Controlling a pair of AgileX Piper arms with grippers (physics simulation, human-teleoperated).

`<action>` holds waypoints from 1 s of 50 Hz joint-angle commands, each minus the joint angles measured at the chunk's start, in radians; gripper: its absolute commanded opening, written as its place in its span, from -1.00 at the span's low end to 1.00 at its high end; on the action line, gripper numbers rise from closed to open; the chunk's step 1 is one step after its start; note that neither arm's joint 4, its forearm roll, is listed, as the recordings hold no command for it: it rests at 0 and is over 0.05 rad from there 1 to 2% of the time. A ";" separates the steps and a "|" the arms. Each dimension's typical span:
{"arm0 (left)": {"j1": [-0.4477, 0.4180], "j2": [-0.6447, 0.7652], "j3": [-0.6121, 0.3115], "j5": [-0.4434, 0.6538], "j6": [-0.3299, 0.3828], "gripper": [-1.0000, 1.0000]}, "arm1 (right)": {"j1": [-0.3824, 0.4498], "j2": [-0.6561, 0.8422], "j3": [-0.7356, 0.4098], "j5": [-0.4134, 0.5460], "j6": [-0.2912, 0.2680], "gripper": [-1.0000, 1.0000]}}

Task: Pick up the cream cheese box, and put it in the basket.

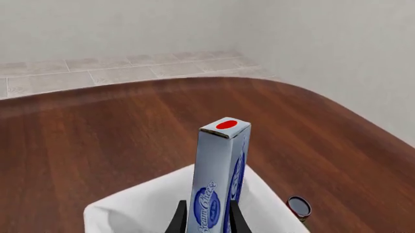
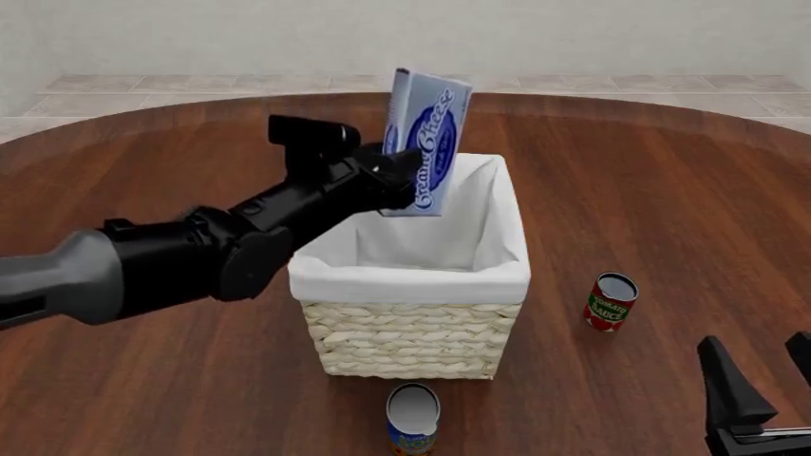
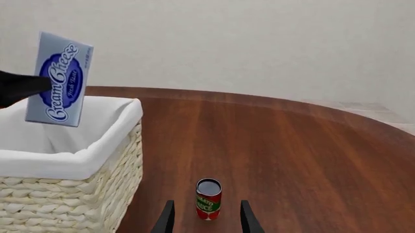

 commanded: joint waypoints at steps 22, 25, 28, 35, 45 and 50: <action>-0.007 0.032 0.012 -0.028 0.017 -1.00 | 0.001 0.000 0.002 -0.002 0.003 1.00; -0.013 0.032 0.015 -0.028 0.016 -1.00 | 0.001 0.000 0.002 -0.002 0.003 1.00; -0.013 0.034 0.012 -0.024 0.022 -1.00 | 0.001 0.000 0.003 -0.002 0.003 1.00; -0.008 0.035 0.006 -0.017 0.021 1.00 | 0.002 0.000 0.004 -0.001 0.001 1.00; -0.008 0.031 0.005 -0.013 0.025 1.00 | 0.004 0.000 0.004 -0.002 -0.002 1.00; -0.010 0.020 0.012 -0.014 0.025 1.00 | 0.004 0.000 0.005 -0.002 -0.002 1.00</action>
